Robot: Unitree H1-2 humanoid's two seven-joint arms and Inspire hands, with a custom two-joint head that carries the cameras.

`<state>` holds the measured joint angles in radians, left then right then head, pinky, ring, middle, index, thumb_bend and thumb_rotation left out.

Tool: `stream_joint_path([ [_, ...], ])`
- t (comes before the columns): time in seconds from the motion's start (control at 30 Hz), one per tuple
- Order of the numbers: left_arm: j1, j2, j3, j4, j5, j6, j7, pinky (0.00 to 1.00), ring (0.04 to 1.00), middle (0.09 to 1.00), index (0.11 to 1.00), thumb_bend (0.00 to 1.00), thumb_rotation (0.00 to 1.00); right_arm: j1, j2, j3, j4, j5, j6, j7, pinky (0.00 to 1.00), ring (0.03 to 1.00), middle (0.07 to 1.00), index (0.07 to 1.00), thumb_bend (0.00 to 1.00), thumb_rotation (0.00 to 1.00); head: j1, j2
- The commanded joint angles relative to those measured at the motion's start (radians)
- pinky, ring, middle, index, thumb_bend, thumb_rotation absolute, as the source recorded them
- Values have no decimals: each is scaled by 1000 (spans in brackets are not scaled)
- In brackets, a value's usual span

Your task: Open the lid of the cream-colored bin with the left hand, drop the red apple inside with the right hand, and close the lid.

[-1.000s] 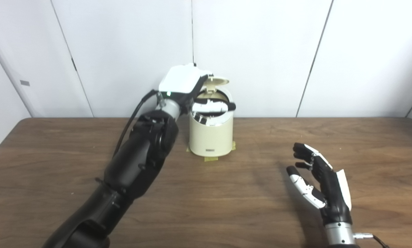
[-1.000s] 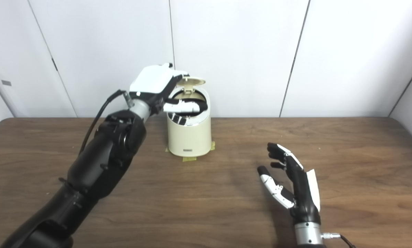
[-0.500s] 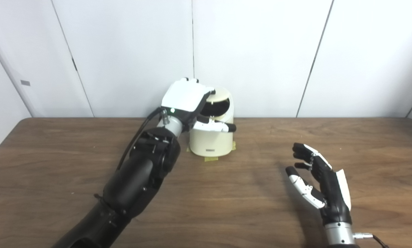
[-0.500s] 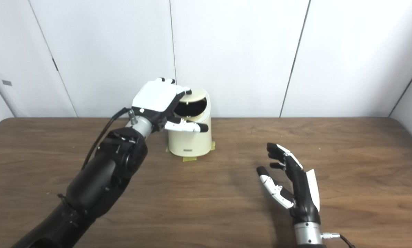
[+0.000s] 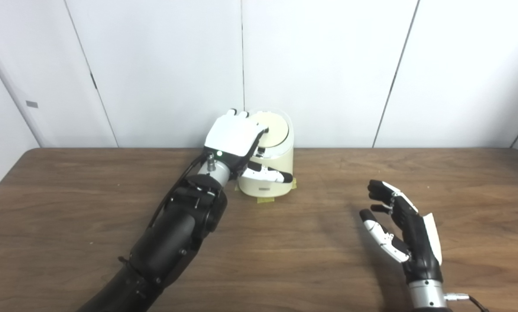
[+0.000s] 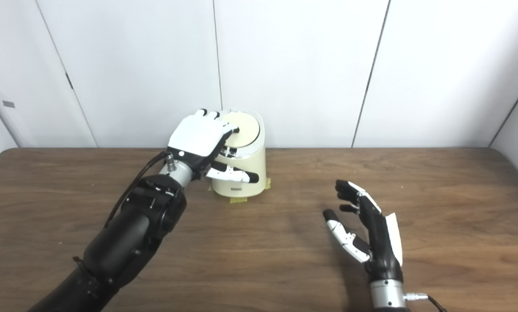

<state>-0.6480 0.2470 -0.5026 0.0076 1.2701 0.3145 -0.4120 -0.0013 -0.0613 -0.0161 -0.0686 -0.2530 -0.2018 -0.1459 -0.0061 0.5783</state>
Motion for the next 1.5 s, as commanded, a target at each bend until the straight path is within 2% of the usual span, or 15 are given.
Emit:
stream_joint_path([
  [0.0, -26, 23, -5, 19, 28, -14, -11, 1000, 977, 883, 862, 957, 948, -8, 9, 5, -1, 1, -24, -4, 668, 763, 776, 761, 243, 436, 0, 2],
  [0.03, -26, 25, -7, 22, 34, -21, -14, 1000, 981, 887, 867, 956, 956, -8, 9, 6, 0, 1, -26, -5, 665, 761, 774, 759, 240, 429, 0, 2],
  [0.17, -28, 56, -52, 104, 91, -85, 70, 1000, 962, 873, 847, 957, 965, -12, 7, 10, 4, -24, -28, -10, 648, 748, 770, 757, 240, 436, -5, 0],
  [0.27, -28, 72, -77, 147, 118, -117, 112, 1000, 961, 874, 842, 946, 908, -14, 9, 12, 9, -14, -37, -7, 638, 739, 766, 753, 249, 412, -1, 2],
  [0.43, -21, 82, -107, 168, 152, -151, 145, 1000, 963, 858, 845, 941, 900, -15, 10, 12, 8, -26, -31, -12, 642, 741, 765, 750, 243, 405, -3, 2],
  [0.53, -13, 74, -100, 168, 138, -153, 155, 1000, 956, 855, 839, 933, 893, -15, 12, 11, 6, -5, -24, -2, 645, 740, 765, 750, 252, 423, -3, 3],
  [0.67, 5, 59, -59, 142, 97, -137, 199, 1000, 951, 861, 862, 909, 944, -13, 9, 11, -1, -10, -16, -1, 647, 744, 766, 752, 252, 435, 0, 6],
  [0.77, 32, 13, 7, 112, 54, -104, 345, 1000, 993, 969, 965, 783, 966, -14, 3, 14, 4, -36, -27, -9, 635, 734, 762, 749, 250, 435, -3, 6],
  [0.83, 46, -32, 54, 88, 21, -77, 401, 1000, 999, 994, 993, 694, 976, -14, 0, 17, 6, -46, -30, -10, 626, 724, 759, 748, 258, 469, -4, 6],
  [0.93, 53, -78, 97, 54, -7, -56, 432, 1000, 1000, 1000, 1000, 627, 997, -15, -2, 19, 8, -50, -36, -11, 625, 722, 756, 747, 259, 489, -4, 4],
  [1.03, 57, -106, 123, 14, -27, -50, 447, 1000, 1000, 1000, 1000, 626, 1000, -14, -4, 20, 10, -52, -41, -13, 620, 721, 754, 746, 232, 440, -4, 4],
  [1.23, 61, -132, 158, -46, -62, -50, 454, 1000, 1000, 1000, 1000, 623, 1000, -11, -3, 24, -4, -60, -19, -8, 622, 725, 758, 751, 229, 450, -6, 3],
  [1.33, 78, -184, 234, -88, -216, -72, 497, 1000, 1000, 1000, 1000, 615, 997, -8, -3, 26, -8, -71, -16, -10, 622, 723, 758, 749, 239, 471, -7, 8],
  [1.4, 100, -225, 321, -137, -419, -166, 566, 1000, 1000, 1000, 1000, 566, 1000, -6, -1, 27, -15, -75, -12, -10, 623, 723, 759, 750, 250, 498, -7, 9],
  [1.47, 125, -254, 385, -181, -578, -242, 596, 1000, 1000, 1000, 1000, 530, 1000, -5, 2, 25, -16, -64, -14, -8, 617, 718, 758, 749, 255, 503, -6, 10],
])
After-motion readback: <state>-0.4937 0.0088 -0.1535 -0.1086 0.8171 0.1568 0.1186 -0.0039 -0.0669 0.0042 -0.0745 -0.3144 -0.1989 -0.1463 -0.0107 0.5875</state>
